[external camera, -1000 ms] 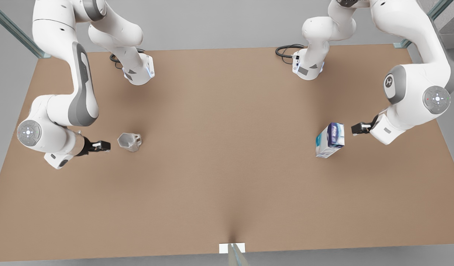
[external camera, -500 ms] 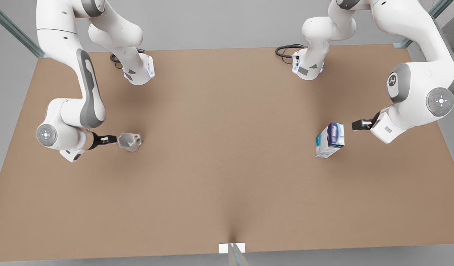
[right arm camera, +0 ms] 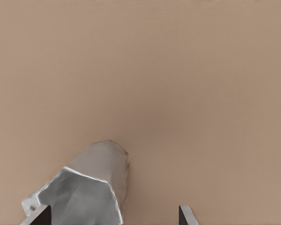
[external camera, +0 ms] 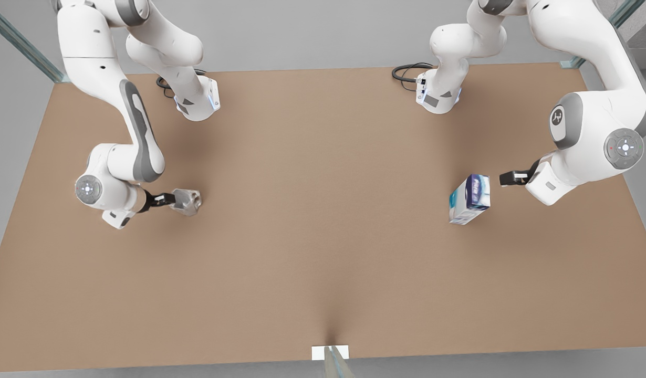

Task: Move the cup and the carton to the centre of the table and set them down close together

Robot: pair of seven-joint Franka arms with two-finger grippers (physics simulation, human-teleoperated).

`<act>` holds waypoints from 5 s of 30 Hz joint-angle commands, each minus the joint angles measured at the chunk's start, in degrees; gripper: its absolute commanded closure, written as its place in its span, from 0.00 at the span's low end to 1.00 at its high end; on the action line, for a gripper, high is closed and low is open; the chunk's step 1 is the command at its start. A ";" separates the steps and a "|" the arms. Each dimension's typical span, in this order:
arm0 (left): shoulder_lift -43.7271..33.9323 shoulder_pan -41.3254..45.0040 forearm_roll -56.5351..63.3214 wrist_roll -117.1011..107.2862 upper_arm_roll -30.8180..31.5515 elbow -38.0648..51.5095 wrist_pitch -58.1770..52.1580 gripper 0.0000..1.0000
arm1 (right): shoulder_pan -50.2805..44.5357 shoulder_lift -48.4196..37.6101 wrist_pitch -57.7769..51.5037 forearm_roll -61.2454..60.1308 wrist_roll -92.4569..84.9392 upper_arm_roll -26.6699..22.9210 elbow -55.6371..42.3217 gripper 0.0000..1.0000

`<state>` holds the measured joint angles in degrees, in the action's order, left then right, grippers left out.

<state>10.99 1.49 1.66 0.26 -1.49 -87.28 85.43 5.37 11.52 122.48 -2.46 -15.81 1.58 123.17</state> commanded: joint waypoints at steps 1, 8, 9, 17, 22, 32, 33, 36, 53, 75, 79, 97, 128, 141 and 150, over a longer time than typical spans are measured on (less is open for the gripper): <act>0.00 0.00 0.01 0.00 0.00 0.00 0.00 0.00 | -0.01 -0.01 1.35 0.00 -0.01 0.00 0.92 0.00; 0.08 0.00 0.01 0.00 0.00 0.00 0.00 0.00 | 0.08 0.61 7.60 0.00 -0.98 0.00 4.80 0.00; 0.08 0.00 0.01 -0.17 0.00 0.00 0.00 0.00 | 0.16 0.70 7.77 0.00 -1.59 -0.09 4.79 0.00; 0.44 0.00 0.01 -0.70 0.09 0.00 0.00 0.00 | 0.69 1.93 12.52 0.00 -3.00 -0.09 7.70 0.00; 0.44 0.00 0.01 -0.70 0.09 0.00 0.00 0.00 | 0.43 2.10 12.61 0.00 -2.91 -0.09 7.61 0.29; 0.88 0.00 0.09 -0.79 0.09 0.00 0.00 0.00 | 0.08 3.16 12.70 0.00 -2.38 0.00 7.87 0.55; 0.88 0.00 0.09 -0.88 0.09 0.00 0.00 0.00 | 0.08 3.25 12.78 0.00 -2.38 0.00 7.87 0.56; 0.88 0.00 0.09 -0.88 0.09 0.00 0.00 0.00 | 0.08 3.51 12.87 0.00 -2.38 0.00 7.96 0.62; 1.23 0.00 0.09 -0.88 0.09 2.02 -1.76 0.00 | -0.45 3.07 12.35 0.00 -2.56 0.53 7.26 0.79; 2.10 0.09 0.53 -0.79 0.18 6.06 -3.25 0.00 | -16.44 20.74 5.67 -3.69 33.30 10.81 -27.72 0.79; 2.11 0.09 0.36 -0.88 0.18 6.15 -4.04 0.00 | -20.31 27.42 3.91 -4.48 38.48 10.72 -36.86 0.79; -5.10 4.57 0.62 2.20 -2.73 -26.28 20.30 0.00 | -39.12 44.82 7.77 -4.92 59.84 5.71 -60.68 0.64; -0.27 5.01 -0.35 -0.44 -2.90 -30.06 26.46 0.47 | -8.27 -0.80 -32.13 -0.27 15.81 -5.98 -44.25 0.00; 10.01 29.35 -17.75 -92.81 6.15 -3.26 18.98 0.34 | -5.90 0.17 -29.40 4.22 12.47 -7.82 -49.34 0.00; 15.73 33.22 -18.19 -94.66 6.15 -2.46 27.95 0.32 | -6.78 0.87 -30.55 3.51 12.30 -7.38 -49.26 0.00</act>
<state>26.97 34.72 -16.46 -94.39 4.66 -89.74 113.77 -1.44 12.48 91.93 1.01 -3.52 -5.79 73.92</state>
